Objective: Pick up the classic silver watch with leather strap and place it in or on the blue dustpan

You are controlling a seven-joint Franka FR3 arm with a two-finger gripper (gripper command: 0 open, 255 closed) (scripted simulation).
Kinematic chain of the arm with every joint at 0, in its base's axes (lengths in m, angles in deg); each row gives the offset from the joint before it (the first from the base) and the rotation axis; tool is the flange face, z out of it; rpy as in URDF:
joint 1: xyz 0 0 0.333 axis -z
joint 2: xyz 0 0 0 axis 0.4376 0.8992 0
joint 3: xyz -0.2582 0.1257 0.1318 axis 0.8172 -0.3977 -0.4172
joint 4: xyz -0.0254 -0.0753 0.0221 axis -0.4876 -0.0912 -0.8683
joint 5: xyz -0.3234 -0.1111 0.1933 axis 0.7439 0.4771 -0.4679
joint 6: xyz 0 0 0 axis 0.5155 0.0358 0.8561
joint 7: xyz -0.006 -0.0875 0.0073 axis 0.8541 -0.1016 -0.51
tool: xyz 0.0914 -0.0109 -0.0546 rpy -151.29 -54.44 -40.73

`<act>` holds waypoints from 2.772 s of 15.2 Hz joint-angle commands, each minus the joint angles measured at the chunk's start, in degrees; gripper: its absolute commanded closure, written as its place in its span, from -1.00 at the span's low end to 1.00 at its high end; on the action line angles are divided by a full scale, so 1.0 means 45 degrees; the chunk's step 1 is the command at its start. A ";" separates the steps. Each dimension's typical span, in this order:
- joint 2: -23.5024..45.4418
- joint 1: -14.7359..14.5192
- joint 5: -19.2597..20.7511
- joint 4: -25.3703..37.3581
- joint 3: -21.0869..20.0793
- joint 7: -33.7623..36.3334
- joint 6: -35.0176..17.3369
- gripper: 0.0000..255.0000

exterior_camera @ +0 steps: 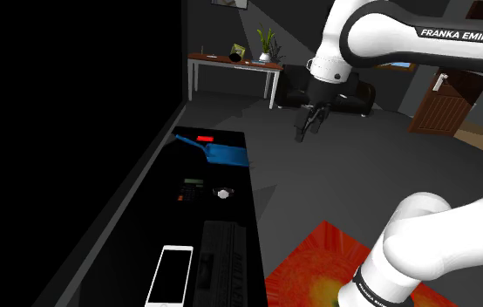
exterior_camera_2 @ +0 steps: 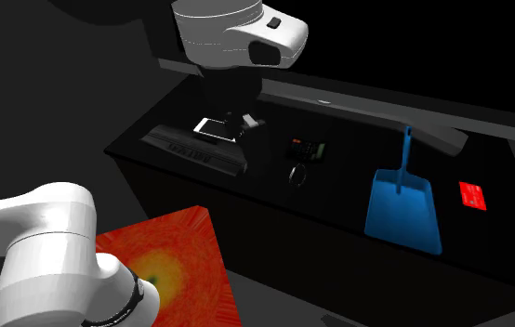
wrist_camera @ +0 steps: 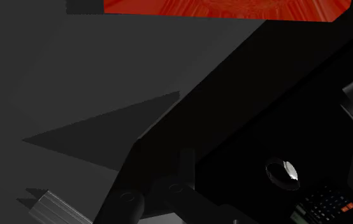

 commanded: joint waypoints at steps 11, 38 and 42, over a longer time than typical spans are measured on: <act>0.3553 -0.0992 -0.0001 -0.0419 -0.0591 -0.1258 -0.4067 -1.00; 1.0900 -0.1996 0.1352 0.1159 -0.1740 -0.2224 -0.9870 -1.00; 1.0898 -0.1996 0.1351 0.1158 -0.1740 -0.2224 -0.9869 -1.00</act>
